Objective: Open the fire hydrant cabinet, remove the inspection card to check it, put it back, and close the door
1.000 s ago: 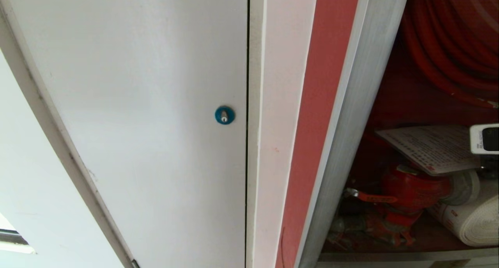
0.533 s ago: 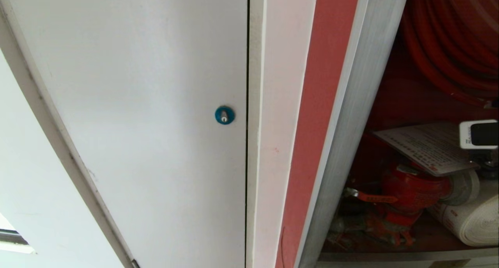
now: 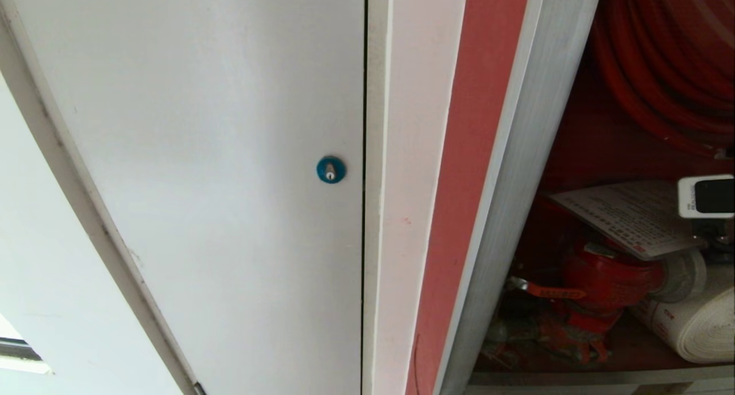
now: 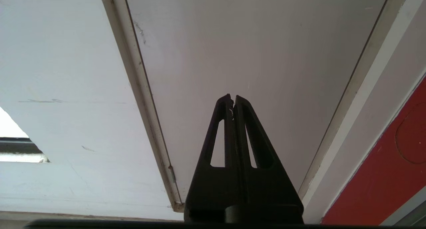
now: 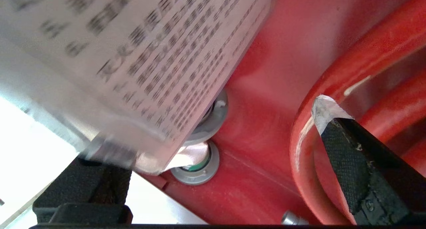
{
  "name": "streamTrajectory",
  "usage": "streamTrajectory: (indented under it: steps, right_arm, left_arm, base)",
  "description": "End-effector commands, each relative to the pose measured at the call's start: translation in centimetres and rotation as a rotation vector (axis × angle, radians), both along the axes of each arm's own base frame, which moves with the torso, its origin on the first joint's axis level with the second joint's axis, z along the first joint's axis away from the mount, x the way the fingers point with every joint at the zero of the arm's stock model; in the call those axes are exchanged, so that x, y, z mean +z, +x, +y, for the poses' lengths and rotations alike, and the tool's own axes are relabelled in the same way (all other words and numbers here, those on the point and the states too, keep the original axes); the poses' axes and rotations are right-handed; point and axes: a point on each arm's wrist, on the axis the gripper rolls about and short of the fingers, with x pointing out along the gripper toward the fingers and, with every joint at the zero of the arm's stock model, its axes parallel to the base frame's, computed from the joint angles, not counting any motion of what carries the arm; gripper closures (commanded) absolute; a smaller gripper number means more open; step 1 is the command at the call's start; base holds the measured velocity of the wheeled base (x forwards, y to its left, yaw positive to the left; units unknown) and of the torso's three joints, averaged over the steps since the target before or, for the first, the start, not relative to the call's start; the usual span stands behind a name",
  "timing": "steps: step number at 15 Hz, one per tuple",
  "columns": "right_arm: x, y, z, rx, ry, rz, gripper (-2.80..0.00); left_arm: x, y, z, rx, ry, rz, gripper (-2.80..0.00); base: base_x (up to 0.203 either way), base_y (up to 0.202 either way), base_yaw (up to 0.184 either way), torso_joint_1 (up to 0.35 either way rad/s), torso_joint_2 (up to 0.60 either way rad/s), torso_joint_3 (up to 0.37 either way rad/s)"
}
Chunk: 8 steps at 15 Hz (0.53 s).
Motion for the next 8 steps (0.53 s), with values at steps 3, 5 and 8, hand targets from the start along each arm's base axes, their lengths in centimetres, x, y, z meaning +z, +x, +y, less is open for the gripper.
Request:
streamTrajectory:
  steps: [3,5,8]
  right_arm:
    - [0.2,-1.4,0.2,0.004,-0.008,0.023,-2.80]
    - [0.3,-2.0,0.3,0.004,-0.010,0.015,-2.80]
    - [0.6,-3.3,0.6,0.008,-0.016,0.017,-2.80]
  left_arm:
    - [-0.1,0.0,0.0,0.000,0.000,0.002,0.00]
    - [-0.1,0.0,0.0,0.000,0.000,0.002,0.00]
    - [-0.1,0.0,0.0,0.000,0.000,0.002,0.00]
  base:
    - [0.000,0.000,0.000,0.000,0.00,0.000]
    - [0.000,0.000,0.000,0.000,0.00,0.000]
    - [0.000,0.000,0.000,0.000,0.00,0.000]
